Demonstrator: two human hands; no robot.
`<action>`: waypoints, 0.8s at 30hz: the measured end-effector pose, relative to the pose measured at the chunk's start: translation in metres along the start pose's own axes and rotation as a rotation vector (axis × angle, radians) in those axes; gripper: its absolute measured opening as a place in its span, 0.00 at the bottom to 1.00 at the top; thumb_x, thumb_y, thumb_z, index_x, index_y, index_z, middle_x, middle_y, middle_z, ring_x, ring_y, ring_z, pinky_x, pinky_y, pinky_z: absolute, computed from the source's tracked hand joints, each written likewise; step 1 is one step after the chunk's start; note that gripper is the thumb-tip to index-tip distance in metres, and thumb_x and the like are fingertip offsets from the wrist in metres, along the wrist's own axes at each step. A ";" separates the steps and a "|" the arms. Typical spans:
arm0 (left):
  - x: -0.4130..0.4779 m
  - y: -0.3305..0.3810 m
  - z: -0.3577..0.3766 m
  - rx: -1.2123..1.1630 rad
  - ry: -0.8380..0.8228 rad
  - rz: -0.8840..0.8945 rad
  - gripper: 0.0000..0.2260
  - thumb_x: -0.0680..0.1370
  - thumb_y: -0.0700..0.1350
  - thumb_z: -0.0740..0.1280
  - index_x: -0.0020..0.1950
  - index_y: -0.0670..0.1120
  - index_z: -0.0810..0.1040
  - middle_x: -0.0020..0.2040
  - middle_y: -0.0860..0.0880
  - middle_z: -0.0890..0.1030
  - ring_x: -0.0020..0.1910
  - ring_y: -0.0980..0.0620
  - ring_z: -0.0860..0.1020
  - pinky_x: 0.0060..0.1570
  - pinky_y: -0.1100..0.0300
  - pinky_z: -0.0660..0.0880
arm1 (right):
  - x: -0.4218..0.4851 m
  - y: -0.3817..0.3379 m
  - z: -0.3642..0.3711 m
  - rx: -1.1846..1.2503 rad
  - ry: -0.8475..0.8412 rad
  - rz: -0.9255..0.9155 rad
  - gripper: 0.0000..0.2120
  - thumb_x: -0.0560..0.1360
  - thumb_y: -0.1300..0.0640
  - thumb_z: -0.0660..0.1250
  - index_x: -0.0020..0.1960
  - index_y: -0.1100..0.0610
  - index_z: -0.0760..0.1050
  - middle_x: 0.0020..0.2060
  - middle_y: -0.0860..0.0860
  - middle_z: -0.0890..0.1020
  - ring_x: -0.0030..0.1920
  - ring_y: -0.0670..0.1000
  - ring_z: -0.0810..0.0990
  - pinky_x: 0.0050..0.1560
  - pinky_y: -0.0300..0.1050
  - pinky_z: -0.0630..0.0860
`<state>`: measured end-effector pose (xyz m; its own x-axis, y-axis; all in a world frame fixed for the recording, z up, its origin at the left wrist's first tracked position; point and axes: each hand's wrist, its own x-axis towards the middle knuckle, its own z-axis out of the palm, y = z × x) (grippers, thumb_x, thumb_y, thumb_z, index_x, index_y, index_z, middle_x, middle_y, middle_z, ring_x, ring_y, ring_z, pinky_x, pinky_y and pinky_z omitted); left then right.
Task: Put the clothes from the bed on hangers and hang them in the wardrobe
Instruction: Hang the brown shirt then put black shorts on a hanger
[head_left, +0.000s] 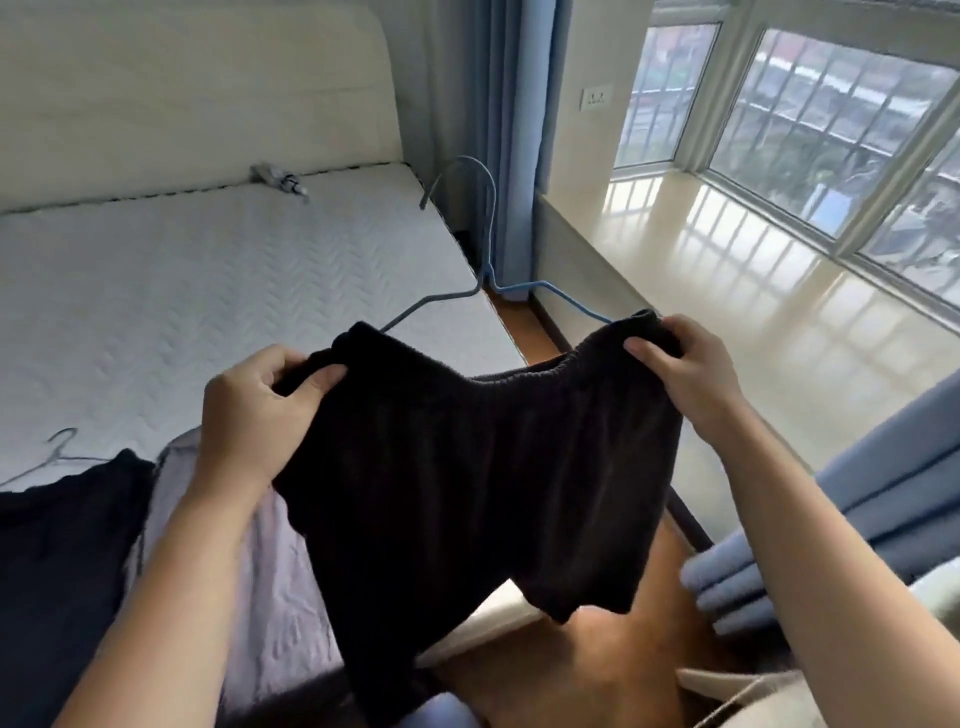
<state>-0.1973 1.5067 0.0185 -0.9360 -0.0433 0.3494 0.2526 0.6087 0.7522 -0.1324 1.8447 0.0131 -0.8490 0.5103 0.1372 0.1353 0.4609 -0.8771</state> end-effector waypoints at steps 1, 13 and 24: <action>0.009 -0.001 -0.002 0.006 0.023 -0.006 0.08 0.70 0.49 0.72 0.40 0.46 0.80 0.29 0.66 0.78 0.31 0.73 0.73 0.33 0.77 0.65 | 0.014 -0.007 0.006 -0.007 -0.017 -0.030 0.06 0.71 0.55 0.69 0.44 0.56 0.74 0.33 0.46 0.75 0.39 0.51 0.74 0.42 0.45 0.69; 0.188 -0.029 0.018 0.066 0.232 0.077 0.13 0.72 0.50 0.70 0.45 0.40 0.79 0.37 0.46 0.79 0.40 0.45 0.77 0.42 0.53 0.73 | 0.190 -0.070 0.100 -0.043 -0.081 -0.159 0.12 0.72 0.52 0.68 0.47 0.62 0.75 0.39 0.54 0.77 0.41 0.52 0.75 0.44 0.46 0.70; 0.300 -0.155 0.098 -0.006 0.026 -0.277 0.11 0.73 0.53 0.68 0.43 0.45 0.77 0.36 0.55 0.77 0.38 0.53 0.75 0.36 0.64 0.69 | 0.312 -0.024 0.237 -0.236 -0.287 -0.081 0.08 0.74 0.53 0.67 0.48 0.56 0.73 0.43 0.53 0.75 0.47 0.54 0.74 0.46 0.44 0.67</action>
<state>-0.5414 1.4773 -0.0478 -0.9631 -0.2274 0.1442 -0.0103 0.5664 0.8241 -0.5218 1.8204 -0.0317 -0.9658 0.2565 0.0379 0.1474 0.6634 -0.7336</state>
